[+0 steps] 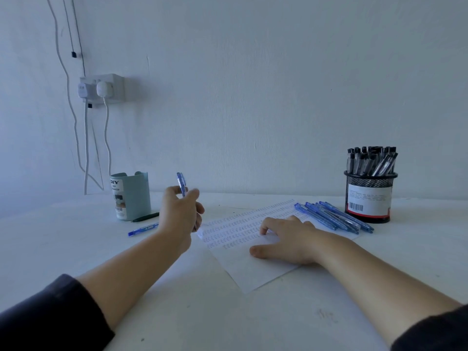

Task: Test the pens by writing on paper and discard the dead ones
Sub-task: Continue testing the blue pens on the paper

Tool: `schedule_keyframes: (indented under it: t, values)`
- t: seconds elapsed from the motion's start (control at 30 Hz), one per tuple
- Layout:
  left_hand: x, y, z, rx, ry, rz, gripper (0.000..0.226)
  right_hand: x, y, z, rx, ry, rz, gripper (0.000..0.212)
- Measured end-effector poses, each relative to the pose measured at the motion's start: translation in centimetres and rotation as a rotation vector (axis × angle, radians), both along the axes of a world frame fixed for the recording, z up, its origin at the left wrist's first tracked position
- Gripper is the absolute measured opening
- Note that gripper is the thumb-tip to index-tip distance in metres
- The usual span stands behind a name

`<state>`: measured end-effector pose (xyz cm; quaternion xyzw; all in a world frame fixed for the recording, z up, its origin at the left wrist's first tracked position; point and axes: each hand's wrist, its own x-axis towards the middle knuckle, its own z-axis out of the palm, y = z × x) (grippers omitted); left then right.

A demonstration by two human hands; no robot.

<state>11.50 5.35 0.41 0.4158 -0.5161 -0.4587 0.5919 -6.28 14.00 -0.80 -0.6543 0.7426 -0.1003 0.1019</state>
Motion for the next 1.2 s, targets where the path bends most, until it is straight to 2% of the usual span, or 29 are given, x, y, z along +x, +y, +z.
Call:
schedule_keyframes:
  t: [0.1, 0.4, 0.8, 1.2]
  values:
    - [-0.1, -0.2, -0.2, -0.003, 0.029, -0.013, 0.024, 0.0, 0.0, 0.0, 0.003, -0.001, -0.002, 0.054]
    - [0.1, 0.5, 0.2, 0.059, 0.099, -0.067, 0.018, -0.2, -0.6, -0.4, 0.000, 0.017, -0.015, 0.053]
    - [0.1, 1.0, 0.1, -0.005, -0.017, -0.111, 0.031, 0.1, 0.1, 0.0, 0.009, 0.008, -0.011, 0.054]
    - [-0.3, 1.5, 0.1, 0.006, -0.029, -0.110, 0.034, 0.1, -0.1, -0.1, 0.023, 0.008, -0.025, 0.055]
